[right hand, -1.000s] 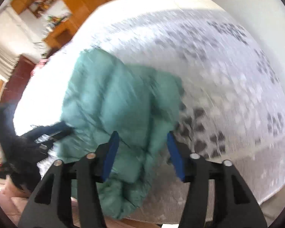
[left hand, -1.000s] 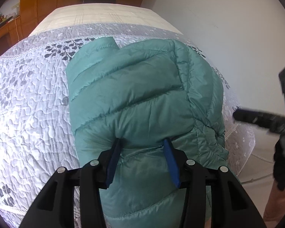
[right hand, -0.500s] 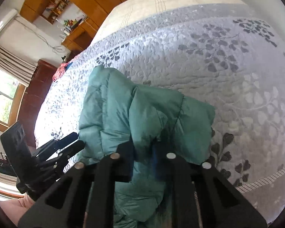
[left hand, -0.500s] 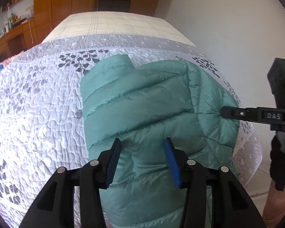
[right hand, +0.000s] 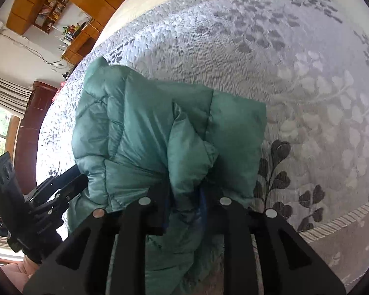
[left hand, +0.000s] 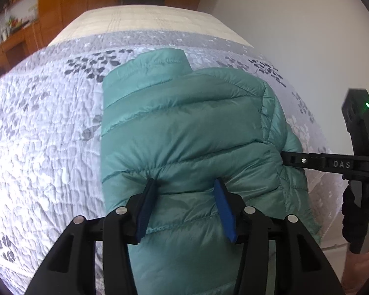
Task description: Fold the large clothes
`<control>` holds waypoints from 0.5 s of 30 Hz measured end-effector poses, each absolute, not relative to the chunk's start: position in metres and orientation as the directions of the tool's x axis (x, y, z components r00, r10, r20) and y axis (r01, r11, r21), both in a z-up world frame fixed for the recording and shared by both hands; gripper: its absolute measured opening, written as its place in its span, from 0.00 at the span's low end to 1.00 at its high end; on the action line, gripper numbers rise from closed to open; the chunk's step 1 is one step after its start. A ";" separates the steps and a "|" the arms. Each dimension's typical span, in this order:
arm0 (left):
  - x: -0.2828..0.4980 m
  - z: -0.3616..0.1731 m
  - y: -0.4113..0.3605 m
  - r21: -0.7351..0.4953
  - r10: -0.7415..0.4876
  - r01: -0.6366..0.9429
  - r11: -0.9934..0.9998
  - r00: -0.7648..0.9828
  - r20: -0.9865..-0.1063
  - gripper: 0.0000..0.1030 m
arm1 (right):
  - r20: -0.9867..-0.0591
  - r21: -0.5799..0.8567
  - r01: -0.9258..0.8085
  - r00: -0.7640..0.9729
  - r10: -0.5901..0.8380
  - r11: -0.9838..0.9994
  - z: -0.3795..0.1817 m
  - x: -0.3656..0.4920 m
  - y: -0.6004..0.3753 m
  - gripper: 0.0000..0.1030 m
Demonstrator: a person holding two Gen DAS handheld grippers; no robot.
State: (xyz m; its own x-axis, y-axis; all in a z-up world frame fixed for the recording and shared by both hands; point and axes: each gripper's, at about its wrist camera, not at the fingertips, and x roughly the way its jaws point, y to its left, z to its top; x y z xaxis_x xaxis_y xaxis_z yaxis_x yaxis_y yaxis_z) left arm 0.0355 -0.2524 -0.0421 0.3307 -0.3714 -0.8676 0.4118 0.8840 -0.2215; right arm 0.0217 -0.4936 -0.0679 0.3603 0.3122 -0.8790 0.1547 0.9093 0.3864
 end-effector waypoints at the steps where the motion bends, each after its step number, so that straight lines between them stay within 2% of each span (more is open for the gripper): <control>1: 0.034 -0.039 -0.248 -0.231 -0.373 0.399 0.888 0.327 -0.868 0.47 | -0.887 0.348 0.157 0.373 0.270 0.924 -0.058 0.017 -0.492 0.32; 4: 0.028 -0.023 -0.229 -0.263 -0.392 0.372 0.890 0.331 -0.858 0.47 | -0.884 0.268 0.124 0.426 0.193 0.955 -0.029 0.003 -0.484 0.34; 8: 0.007 -0.008 -0.219 -0.262 -0.406 0.401 0.878 0.332 -0.851 0.47 | -0.852 0.308 -0.019 0.440 0.284 0.951 -0.007 -0.017 -0.449 0.34; 11: -0.004 -0.011 -0.220 -0.254 -0.406 0.425 0.869 0.318 -0.857 0.47 | -0.858 0.317 -0.088 0.398 0.325 0.944 -0.015 -0.025 -0.427 0.34; 15: -0.009 -0.037 -0.223 -0.232 -0.378 0.431 0.872 0.291 -0.879 0.50 | -0.911 0.257 -0.054 0.319 0.261 0.965 -0.058 -0.021 -0.417 0.34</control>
